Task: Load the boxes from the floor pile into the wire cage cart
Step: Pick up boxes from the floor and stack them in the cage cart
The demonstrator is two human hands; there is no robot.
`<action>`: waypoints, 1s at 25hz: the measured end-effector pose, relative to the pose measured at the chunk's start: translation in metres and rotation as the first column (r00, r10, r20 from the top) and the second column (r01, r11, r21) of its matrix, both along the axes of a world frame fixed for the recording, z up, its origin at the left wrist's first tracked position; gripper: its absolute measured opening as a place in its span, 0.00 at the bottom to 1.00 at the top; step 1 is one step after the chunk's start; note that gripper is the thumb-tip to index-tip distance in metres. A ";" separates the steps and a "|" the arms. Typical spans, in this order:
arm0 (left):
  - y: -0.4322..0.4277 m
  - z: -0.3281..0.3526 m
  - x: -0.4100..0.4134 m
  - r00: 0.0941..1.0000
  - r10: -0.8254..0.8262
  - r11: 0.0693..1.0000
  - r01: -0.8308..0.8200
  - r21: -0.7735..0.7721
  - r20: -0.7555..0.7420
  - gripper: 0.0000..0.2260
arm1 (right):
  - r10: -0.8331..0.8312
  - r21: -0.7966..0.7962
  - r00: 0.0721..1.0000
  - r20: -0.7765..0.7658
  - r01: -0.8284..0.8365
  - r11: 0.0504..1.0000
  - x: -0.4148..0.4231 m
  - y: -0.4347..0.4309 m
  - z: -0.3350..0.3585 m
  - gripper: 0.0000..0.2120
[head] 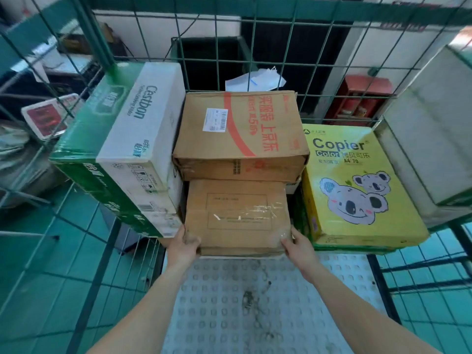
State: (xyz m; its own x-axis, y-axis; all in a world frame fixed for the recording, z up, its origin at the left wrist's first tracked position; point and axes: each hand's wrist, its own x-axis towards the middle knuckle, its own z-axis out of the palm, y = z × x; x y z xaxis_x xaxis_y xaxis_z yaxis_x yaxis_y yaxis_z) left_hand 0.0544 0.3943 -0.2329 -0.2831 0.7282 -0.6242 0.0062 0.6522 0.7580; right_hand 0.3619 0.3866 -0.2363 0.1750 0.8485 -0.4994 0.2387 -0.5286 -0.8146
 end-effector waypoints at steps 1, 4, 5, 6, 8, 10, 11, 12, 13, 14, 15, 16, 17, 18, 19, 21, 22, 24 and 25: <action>0.001 -0.006 -0.002 1.000 -0.014 1.000 0.014 0.003 -0.019 0.32 | 0.020 -0.016 0.999 0.033 -0.019 1.000 0.000 0.003 0.003 0.18; 0.003 -0.006 -0.001 0.987 -0.082 0.997 0.080 -0.018 -0.135 0.34 | 0.145 -0.064 0.970 0.197 -0.135 0.989 0.002 0.005 0.017 0.23; -0.002 0.011 0.006 0.953 -0.151 0.988 0.149 -0.028 -0.264 0.33 | 0.197 -0.065 0.937 0.290 -0.186 0.980 0.002 0.002 0.023 0.26; -0.008 0.023 0.013 0.868 -0.245 0.968 0.244 -0.059 -0.431 0.32 | 0.239 -0.042 0.885 0.400 -0.243 0.969 0.000 -0.003 0.026 0.28; -0.018 0.029 0.025 0.585 -0.434 0.869 0.472 -0.147 -0.685 0.33 | 0.290 0.025 0.767 0.572 -0.370 0.929 -0.005 -0.017 0.031 0.30; -0.017 0.027 0.032 0.425 -0.565 0.756 0.611 -0.236 -0.708 0.35 | 0.391 -0.007 0.661 0.641 -0.504 0.864 -0.008 -0.023 0.029 0.28; -0.013 0.027 0.035 0.399 -0.609 0.720 0.641 -0.266 -0.685 0.35 | 0.446 -0.062 0.623 0.643 -0.538 0.840 -0.007 -0.021 0.027 0.28; -0.008 0.027 0.036 0.393 -0.640 0.699 0.654 -0.289 -0.660 0.35 | 0.483 -0.115 0.598 0.640 -0.547 0.829 -0.005 -0.017 0.025 0.28; -0.003 0.028 0.037 0.394 -0.655 0.692 0.655 -0.302 -0.644 0.34 | 0.508 -0.156 0.584 0.633 -0.547 0.823 -0.003 -0.010 0.024 0.28; 0.002 0.027 0.036 0.390 -0.658 0.689 0.658 -0.305 -0.644 0.34 | 0.524 -0.180 0.577 0.627 -0.547 0.817 -0.002 -0.003 0.024 0.28; 0.007 0.027 0.035 0.379 -0.656 0.686 0.661 -0.304 -0.653 0.34 | 0.537 -0.198 0.570 0.622 -0.550 0.812 -0.001 0.004 0.025 0.28; 0.010 0.027 0.035 0.366 -0.654 0.682 0.665 -0.306 -0.662 0.35 | 0.548 -0.211 0.556 0.625 -0.556 0.804 -0.001 0.010 0.024 0.28; 0.013 0.025 0.033 0.350 -0.652 0.674 0.673 -0.304 -0.673 0.35 | 0.557 -0.225 0.536 0.634 -0.561 0.796 -0.001 0.014 0.025 0.28; 0.014 0.024 0.032 0.332 -0.655 0.665 0.680 -0.309 -0.679 0.36 | 0.570 -0.248 0.514 0.642 -0.564 0.788 -0.002 0.015 0.024 0.29; 0.015 0.021 0.030 0.316 -0.655 0.659 0.683 -0.314 -0.686 0.36 | 0.583 -0.271 0.487 0.650 -0.569 0.777 -0.002 0.014 0.023 0.30; 0.015 0.019 0.028 0.295 -0.648 0.653 0.689 -0.314 -0.702 0.36 | 0.604 -0.305 0.445 0.661 -0.576 0.758 0.000 0.010 0.018 0.31; 0.016 0.019 0.028 0.291 -0.645 0.653 0.691 -0.311 -0.706 0.36 | 0.605 -0.308 0.437 0.665 -0.578 0.756 0.002 0.010 0.016 0.30; 0.020 0.021 0.031 0.287 -0.655 0.648 0.689 -0.325 -0.698 0.36 | 0.608 -0.305 0.435 0.665 -0.585 0.752 0.003 0.016 0.020 0.28; 0.024 0.024 0.033 0.283 -0.669 0.643 0.684 -0.345 -0.688 0.37 | 0.617 -0.310 0.444 0.650 -0.587 0.748 0.005 0.020 0.025 0.27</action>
State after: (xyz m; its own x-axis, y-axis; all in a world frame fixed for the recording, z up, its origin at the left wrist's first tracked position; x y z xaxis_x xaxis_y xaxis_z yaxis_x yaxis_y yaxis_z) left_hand 0.0873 0.4185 -0.2087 -0.0023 0.8904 -0.4551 0.9577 0.1329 0.2552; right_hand 0.3666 0.4063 -0.2109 -0.0825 0.8645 -0.4957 0.9678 -0.0491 -0.2467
